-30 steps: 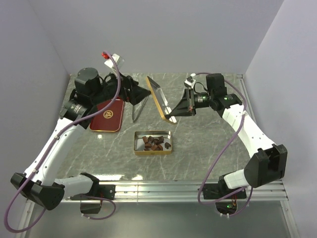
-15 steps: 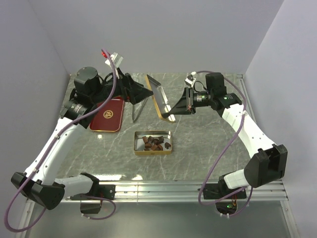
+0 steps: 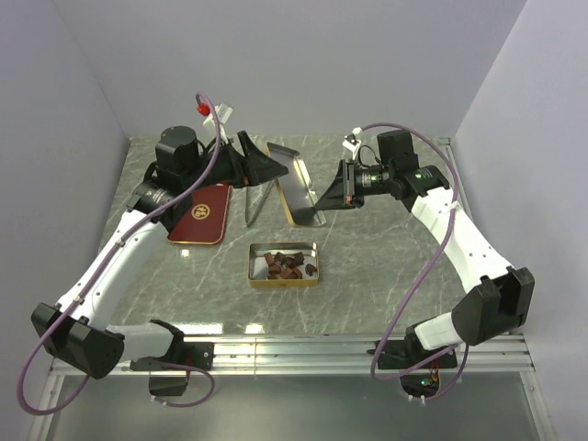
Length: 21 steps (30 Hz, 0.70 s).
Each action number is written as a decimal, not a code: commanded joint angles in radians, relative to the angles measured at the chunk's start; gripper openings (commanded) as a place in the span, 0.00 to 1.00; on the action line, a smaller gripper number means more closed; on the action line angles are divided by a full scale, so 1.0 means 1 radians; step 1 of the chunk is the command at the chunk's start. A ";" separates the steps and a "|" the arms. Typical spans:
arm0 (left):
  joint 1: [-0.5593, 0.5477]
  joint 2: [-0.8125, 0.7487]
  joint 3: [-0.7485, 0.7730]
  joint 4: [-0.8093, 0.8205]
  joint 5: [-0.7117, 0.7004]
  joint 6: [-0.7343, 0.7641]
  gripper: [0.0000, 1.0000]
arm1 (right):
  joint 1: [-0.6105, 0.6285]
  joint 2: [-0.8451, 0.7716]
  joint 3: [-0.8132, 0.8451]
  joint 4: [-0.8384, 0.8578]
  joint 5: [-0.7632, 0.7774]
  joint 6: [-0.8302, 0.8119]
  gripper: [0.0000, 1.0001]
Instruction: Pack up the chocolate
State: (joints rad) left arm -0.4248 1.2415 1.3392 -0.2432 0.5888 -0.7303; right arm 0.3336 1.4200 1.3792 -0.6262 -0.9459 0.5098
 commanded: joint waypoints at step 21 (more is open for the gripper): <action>-0.020 0.085 0.044 -0.133 -0.133 -0.086 0.44 | 0.074 0.016 0.132 -0.164 0.268 -0.214 0.01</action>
State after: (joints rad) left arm -0.4347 1.3251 1.3415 -0.3634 0.4904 -0.8101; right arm 0.3912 1.4322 1.4559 -0.7891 -0.6918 0.3199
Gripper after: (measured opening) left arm 0.458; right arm 0.010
